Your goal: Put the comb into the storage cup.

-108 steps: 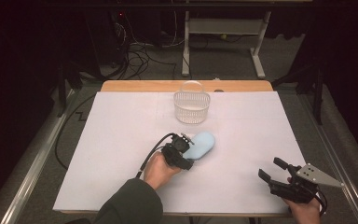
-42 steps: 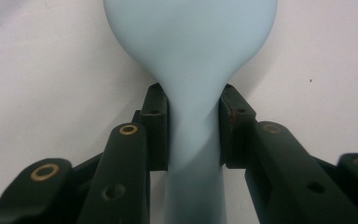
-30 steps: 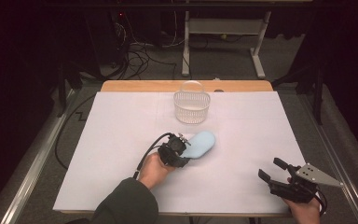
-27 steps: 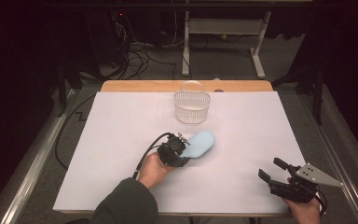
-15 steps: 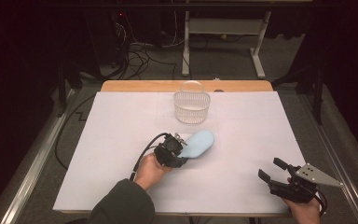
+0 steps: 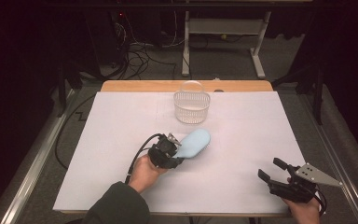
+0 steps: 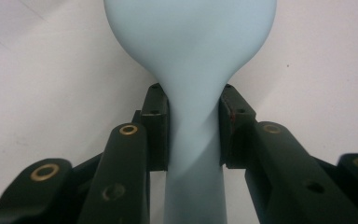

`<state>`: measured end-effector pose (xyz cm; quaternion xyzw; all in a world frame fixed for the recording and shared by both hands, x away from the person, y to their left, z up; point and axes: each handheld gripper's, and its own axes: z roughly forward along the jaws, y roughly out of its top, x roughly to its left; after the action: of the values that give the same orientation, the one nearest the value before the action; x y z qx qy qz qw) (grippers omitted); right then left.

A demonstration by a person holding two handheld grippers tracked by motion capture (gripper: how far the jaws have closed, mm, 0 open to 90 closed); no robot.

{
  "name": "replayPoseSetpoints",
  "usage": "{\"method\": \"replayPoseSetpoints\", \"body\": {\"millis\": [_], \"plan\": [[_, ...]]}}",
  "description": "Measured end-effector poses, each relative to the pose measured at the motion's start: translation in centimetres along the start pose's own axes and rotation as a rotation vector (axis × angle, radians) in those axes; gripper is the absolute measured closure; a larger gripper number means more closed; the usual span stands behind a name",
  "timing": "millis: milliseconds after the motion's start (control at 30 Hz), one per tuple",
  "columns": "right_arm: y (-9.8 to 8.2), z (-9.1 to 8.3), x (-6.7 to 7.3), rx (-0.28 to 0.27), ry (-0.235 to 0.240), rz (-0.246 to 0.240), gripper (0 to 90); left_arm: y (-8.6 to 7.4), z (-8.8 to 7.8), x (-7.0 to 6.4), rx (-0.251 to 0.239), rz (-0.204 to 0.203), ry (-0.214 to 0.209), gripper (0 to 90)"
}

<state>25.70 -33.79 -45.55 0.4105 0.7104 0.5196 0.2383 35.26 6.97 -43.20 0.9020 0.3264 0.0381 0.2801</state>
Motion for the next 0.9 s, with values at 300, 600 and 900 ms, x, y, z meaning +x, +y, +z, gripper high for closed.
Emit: {"method": "replayPoseSetpoints", "body": {"millis": [300,600,900], "plan": [[0.0,-0.1,-0.1,-0.005,-0.006,0.005,22.8,-1.1,-0.9,0.4,-0.023,-0.015,-0.006,67.4],[0.0,-0.1,0.0,-0.003,-0.005,0.004,22.8,-2.1,-2.0,0.9,-0.067,-0.043,-0.014,67.3],[0.0,-0.1,0.0,-0.002,-0.008,0.002,22.7,-3.4,-3.4,0.9,-0.104,-0.037,-0.001,67.3]]}}
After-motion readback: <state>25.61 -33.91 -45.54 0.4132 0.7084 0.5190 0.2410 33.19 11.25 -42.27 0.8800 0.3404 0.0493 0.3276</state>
